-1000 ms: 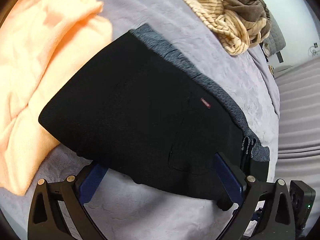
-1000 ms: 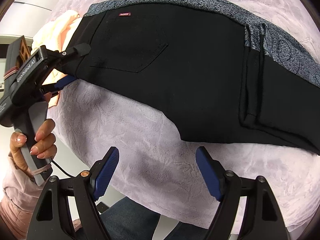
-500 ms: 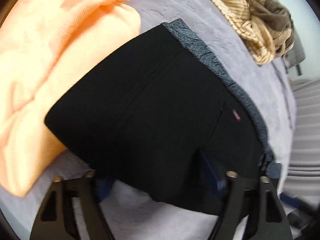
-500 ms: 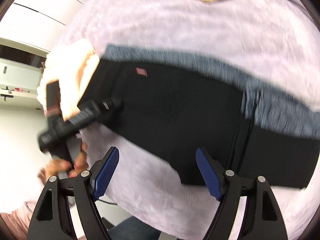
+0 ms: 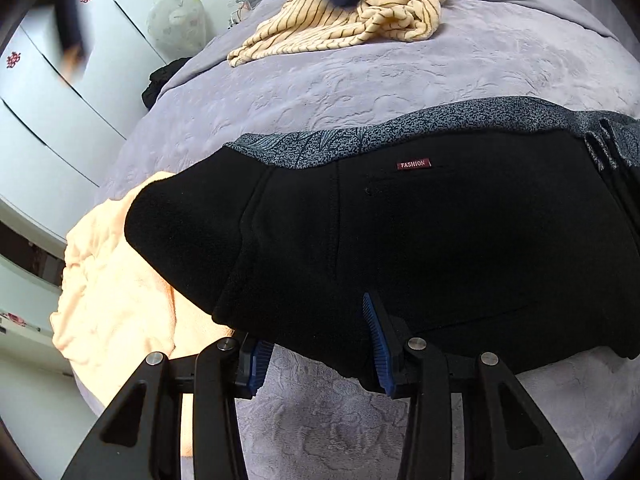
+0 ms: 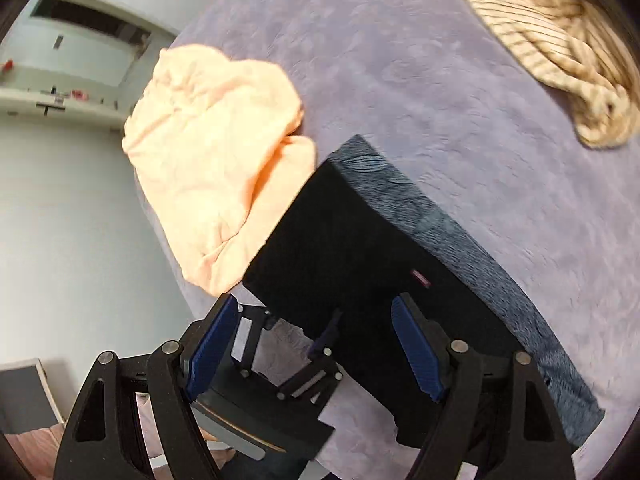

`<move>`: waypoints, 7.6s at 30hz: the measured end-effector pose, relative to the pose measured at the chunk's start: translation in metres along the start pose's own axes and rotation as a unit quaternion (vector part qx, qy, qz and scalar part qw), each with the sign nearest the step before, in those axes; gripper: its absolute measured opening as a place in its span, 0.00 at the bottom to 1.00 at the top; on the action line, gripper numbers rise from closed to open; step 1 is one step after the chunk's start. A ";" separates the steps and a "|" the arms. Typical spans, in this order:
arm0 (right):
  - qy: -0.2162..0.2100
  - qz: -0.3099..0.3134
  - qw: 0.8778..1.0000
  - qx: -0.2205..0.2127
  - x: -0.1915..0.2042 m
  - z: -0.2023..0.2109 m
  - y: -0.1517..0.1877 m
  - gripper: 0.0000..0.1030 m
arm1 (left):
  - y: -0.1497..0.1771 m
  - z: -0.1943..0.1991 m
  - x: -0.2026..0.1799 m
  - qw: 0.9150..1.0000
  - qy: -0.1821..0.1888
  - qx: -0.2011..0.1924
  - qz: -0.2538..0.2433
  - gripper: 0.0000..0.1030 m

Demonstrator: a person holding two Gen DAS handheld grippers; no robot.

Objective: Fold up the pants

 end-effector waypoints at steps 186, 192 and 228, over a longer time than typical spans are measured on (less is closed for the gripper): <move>-0.111 -0.377 0.896 -0.208 -0.388 0.055 0.418 0.75 | -0.040 0.141 -0.215 0.973 0.121 0.195 0.040 0.97; -0.111 -0.368 0.900 -0.205 -0.385 0.053 0.414 0.77 | -0.045 0.131 -0.203 0.970 0.128 0.198 0.061 0.97; -0.224 -0.287 0.911 -0.193 -0.406 0.000 0.361 0.81 | -0.068 0.030 -0.235 0.903 0.373 0.203 0.068 0.99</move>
Point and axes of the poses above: each gripper's, at about its wrist camera, not at the fingertips, and z roughly against the way its jaws point, x to its left, y to its underside, the point moved 9 cm from there along -z, roughly the way its jaws point, and after that the axes turned 3 degrees about x, right-handed, at the moved point
